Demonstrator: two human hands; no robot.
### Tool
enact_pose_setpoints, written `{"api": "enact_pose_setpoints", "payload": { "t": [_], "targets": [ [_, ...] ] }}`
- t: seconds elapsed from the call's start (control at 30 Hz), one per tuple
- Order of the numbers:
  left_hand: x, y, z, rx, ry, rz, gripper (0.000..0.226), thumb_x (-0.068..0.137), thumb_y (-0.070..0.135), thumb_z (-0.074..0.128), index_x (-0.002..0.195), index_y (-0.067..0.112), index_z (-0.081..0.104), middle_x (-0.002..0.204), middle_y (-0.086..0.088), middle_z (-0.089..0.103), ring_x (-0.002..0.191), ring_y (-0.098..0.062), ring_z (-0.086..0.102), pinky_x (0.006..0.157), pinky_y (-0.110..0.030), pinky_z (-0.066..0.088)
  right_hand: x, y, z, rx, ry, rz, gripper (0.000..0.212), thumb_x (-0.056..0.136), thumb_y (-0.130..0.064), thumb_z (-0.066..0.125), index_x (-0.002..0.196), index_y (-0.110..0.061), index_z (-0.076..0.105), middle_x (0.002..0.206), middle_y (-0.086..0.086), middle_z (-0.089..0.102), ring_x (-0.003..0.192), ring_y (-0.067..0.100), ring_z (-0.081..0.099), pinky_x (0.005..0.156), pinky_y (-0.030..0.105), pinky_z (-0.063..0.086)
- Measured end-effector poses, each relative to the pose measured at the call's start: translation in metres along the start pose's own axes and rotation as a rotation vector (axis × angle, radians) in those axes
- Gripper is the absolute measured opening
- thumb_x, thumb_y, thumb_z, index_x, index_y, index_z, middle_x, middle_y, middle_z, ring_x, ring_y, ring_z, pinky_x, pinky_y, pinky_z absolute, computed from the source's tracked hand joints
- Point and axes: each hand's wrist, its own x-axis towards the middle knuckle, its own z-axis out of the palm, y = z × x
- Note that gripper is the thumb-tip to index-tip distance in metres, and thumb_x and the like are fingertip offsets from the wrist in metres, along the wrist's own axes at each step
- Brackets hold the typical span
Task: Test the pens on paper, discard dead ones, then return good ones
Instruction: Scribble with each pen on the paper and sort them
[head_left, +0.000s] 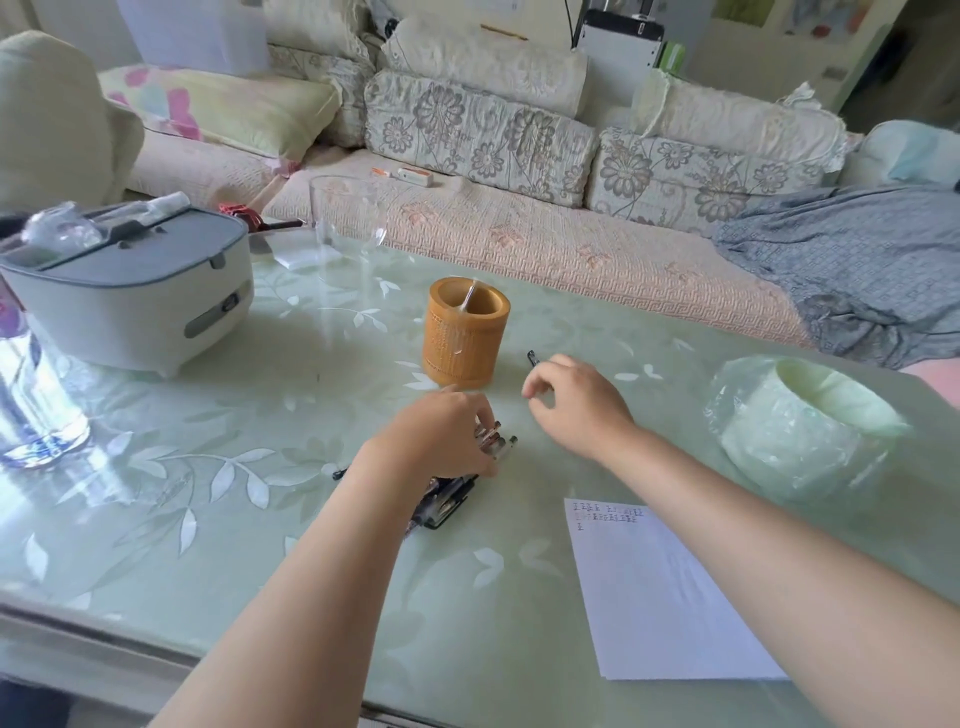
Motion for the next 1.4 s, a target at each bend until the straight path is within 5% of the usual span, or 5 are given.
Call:
{"api": "enact_pose_setpoints", "payload": {
  "t": [0.17,0.5,0.97,1.27,1.4],
  "targets": [
    [-0.007,-0.002,-0.004,-0.001,-0.043,0.015,0.036,0.082,0.031,0.065,0.118,0.031,0.061,0.113,0.000,0.051,0.109,-0.018,0.048,0.092,-0.031,0.044,-0.031,-0.020,0.001,0.062,-0.126,-0.323,0.020,0.075,-0.011,0.061,0.086,-0.026,0.067,0.089,-0.013,0.062,0.084,0.010,0.050,0.076,0.032,0.048],
    [-0.007,-0.006,-0.007,0.010,-0.108,-0.021,0.038,0.079,0.035,0.069,0.115,0.039,0.060,0.112,0.003,0.051,0.106,-0.016,0.047,0.089,-0.031,0.045,-0.045,-0.021,0.009,-0.159,-0.186,-0.425,0.022,0.078,-0.020,0.062,0.099,-0.023,0.066,0.096,-0.007,0.060,0.098,0.017,0.051,0.089,0.029,0.036],
    [-0.002,0.022,0.007,0.025,0.042,0.099,0.022,0.090,0.043,0.060,0.109,0.035,0.065,0.111,0.001,0.048,0.114,-0.018,0.039,0.098,-0.032,0.040,-0.070,0.010,-0.025,0.140,-0.202,-0.188,0.017,0.071,-0.011,0.058,0.082,-0.023,0.063,0.083,-0.009,0.057,0.078,0.010,0.058,0.073,0.028,0.050],
    [-0.008,0.062,0.015,-0.032,-0.044,0.156,0.014,0.091,0.033,0.058,0.096,0.037,0.071,0.088,0.019,0.067,0.074,0.003,0.056,0.060,-0.015,0.041,-0.109,0.051,-0.043,0.192,-0.088,0.006,0.020,0.075,-0.007,0.059,0.081,-0.026,0.056,0.080,-0.013,0.050,0.070,0.005,0.051,0.065,0.020,0.042],
    [-0.004,0.071,0.023,-0.009,-0.073,0.167,0.013,0.089,0.036,0.061,0.100,0.037,0.069,0.091,0.021,0.066,0.076,-0.001,0.055,0.065,-0.021,0.044,-0.116,0.059,-0.043,0.182,-0.088,0.034,0.020,0.079,-0.011,0.056,0.090,-0.027,0.055,0.084,-0.014,0.049,0.078,0.004,0.050,0.067,0.020,0.040]
  ]
}}
